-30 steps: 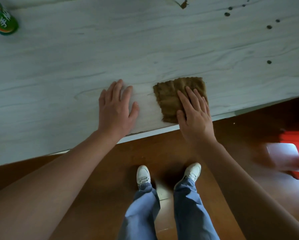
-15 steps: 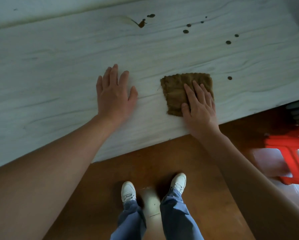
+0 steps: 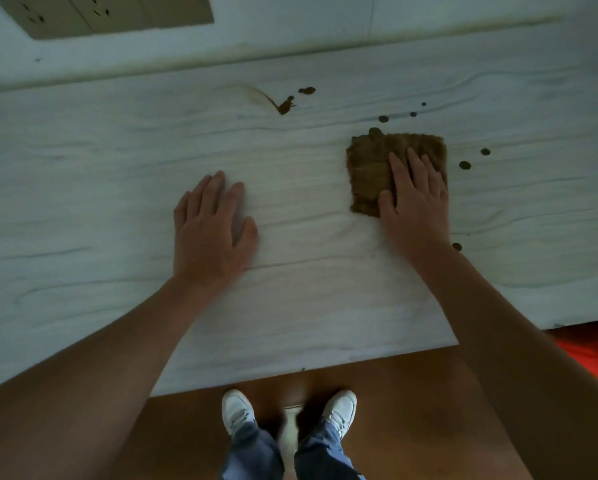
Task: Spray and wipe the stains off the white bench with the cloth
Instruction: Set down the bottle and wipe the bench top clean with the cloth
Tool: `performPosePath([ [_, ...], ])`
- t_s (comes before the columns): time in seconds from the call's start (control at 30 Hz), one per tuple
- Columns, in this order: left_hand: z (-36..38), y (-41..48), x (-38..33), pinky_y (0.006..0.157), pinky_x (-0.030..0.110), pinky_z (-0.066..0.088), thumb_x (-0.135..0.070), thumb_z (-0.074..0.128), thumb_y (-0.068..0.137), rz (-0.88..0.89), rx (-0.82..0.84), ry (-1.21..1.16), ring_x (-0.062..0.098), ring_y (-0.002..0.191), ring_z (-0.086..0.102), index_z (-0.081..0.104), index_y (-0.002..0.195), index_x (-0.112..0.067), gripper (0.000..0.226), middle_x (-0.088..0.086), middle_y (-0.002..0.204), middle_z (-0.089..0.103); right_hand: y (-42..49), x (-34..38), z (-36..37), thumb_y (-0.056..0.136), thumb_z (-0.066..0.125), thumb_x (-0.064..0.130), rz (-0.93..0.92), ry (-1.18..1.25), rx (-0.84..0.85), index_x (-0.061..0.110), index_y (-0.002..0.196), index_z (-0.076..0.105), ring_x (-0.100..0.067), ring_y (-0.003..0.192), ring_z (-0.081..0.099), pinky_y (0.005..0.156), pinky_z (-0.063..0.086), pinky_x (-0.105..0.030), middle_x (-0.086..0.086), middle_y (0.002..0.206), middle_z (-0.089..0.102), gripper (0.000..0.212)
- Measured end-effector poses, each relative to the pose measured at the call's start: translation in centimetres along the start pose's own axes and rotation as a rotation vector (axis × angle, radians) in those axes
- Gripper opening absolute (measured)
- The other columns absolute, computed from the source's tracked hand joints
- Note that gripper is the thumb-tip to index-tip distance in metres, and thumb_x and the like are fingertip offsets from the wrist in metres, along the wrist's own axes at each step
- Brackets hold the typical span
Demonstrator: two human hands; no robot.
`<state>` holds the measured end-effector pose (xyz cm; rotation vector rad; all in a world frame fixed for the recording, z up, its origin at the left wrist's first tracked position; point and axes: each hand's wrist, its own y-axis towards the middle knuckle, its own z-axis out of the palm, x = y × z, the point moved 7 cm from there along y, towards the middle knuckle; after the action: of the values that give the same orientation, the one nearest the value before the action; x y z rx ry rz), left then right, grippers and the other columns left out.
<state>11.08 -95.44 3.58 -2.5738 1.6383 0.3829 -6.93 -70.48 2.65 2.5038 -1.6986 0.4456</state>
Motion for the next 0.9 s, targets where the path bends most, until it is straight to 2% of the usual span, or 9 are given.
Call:
performPosePath([
  [0.2,0.2,0.4,0.2,0.121,0.052,0.028,-0.045,0.044,0.093,0.014,-0.03,0.028,0.034,0.148,0.037,0.053,0.145,-0.015,0.06,0.014,0.159,0.043,6.4,3.3,0.3,0.1,0.037,0.036,0.012,-0.009,0.013,0.026,0.16,0.019,-0.025,0.155,0.004,0.126,0.001,-0.043,-0.005,0.168,0.01,0.064],
  [0.5,0.4,0.5,0.4,0.122,0.053,0.027,-0.043,0.047,0.093,0.016,-0.003,0.055,0.034,0.15,0.036,0.053,0.147,-0.016,0.061,0.015,0.161,0.041,11.3,12.7,2.4,0.099,0.041,0.033,-0.127,0.019,0.022,0.025,0.159,0.025,-0.026,0.155,0.006,0.125,0.0,-0.041,-0.005,0.168,0.013,0.062],
  [0.73,0.8,0.5,0.5,0.124,0.053,0.024,-0.046,0.044,0.095,0.002,0.057,0.072,0.032,0.154,0.03,0.047,0.151,-0.018,0.063,0.014,0.164,0.036,8.6,18.6,4.4,0.1,0.037,0.032,-0.349,0.027,0.062,0.022,0.157,0.03,-0.027,0.154,0.012,0.126,0.003,-0.041,-0.008,0.166,0.02,0.059],
  [0.9,0.8,0.4,0.5,0.124,0.053,0.025,-0.045,0.044,0.097,0.011,0.05,0.08,0.032,0.154,0.029,0.047,0.153,-0.017,0.063,0.013,0.165,0.034,5.8,16.4,3.9,0.099,0.037,0.032,-0.414,0.045,0.094,0.022,0.156,0.033,-0.024,0.153,0.016,0.126,0.011,-0.043,-0.005,0.164,0.026,0.058],
])
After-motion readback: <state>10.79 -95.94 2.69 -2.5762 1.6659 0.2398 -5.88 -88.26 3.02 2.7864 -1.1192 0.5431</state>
